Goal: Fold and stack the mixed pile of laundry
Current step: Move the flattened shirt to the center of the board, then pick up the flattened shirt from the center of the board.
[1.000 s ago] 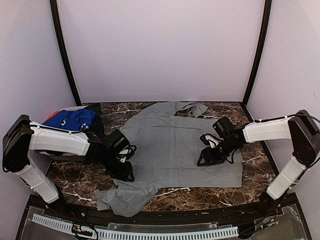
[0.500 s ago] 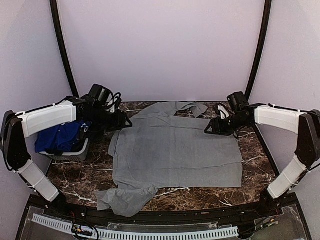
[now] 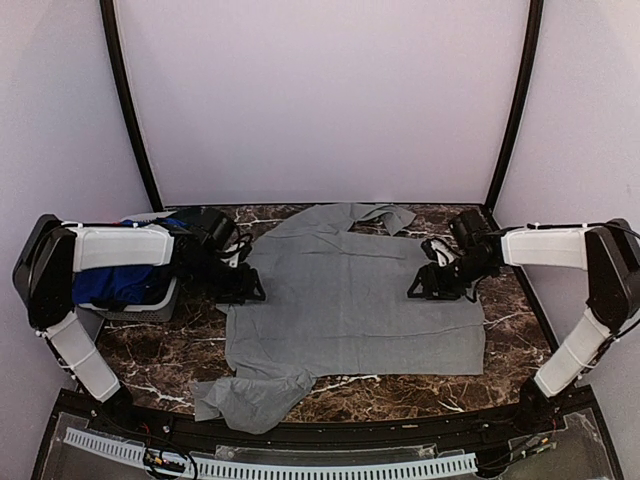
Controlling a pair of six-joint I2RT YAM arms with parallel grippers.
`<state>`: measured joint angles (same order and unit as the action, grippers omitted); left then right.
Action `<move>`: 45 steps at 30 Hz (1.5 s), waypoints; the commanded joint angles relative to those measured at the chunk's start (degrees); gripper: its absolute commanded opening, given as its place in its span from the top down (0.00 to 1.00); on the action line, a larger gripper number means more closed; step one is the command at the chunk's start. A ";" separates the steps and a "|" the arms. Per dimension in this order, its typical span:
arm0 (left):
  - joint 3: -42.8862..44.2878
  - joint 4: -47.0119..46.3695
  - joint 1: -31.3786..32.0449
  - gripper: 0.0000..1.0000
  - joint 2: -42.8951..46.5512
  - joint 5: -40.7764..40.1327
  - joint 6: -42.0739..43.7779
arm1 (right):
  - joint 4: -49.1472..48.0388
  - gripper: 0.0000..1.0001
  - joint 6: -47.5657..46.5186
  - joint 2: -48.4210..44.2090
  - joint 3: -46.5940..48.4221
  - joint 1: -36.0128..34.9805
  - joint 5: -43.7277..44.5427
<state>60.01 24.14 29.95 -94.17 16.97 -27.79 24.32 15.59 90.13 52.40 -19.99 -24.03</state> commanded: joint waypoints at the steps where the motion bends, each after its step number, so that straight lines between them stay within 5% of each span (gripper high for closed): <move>1: 11.54 0.80 0.10 0.43 -7.26 -3.20 3.03 | -2.89 0.41 -1.02 7.24 9.30 -0.05 2.83; 9: 13.40 1.45 0.10 0.53 -16.02 -4.83 2.65 | -3.93 0.43 -1.72 16.48 11.90 -0.21 1.90; 21: 0.85 4.20 0.98 0.59 -5.32 -4.80 1.65 | -2.28 0.44 0.77 3.86 0.52 -2.83 -2.14; 26: 14.31 2.92 0.17 0.45 -2.77 -4.26 4.21 | -0.41 0.43 -2.11 2.43 8.52 5.31 1.26; 34: 43.36 8.21 -4.31 0.39 -19.53 -6.07 8.80 | 1.30 0.48 -4.72 13.19 19.43 12.43 13.60; 45: 57.74 7.50 -7.71 0.37 -33.76 -7.64 13.69 | 3.70 0.51 -7.42 25.69 30.82 14.17 22.61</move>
<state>112.01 29.45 23.33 -126.19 10.37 -17.08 26.94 10.02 114.02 78.24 -6.92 -6.70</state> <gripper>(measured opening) 0.628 0.491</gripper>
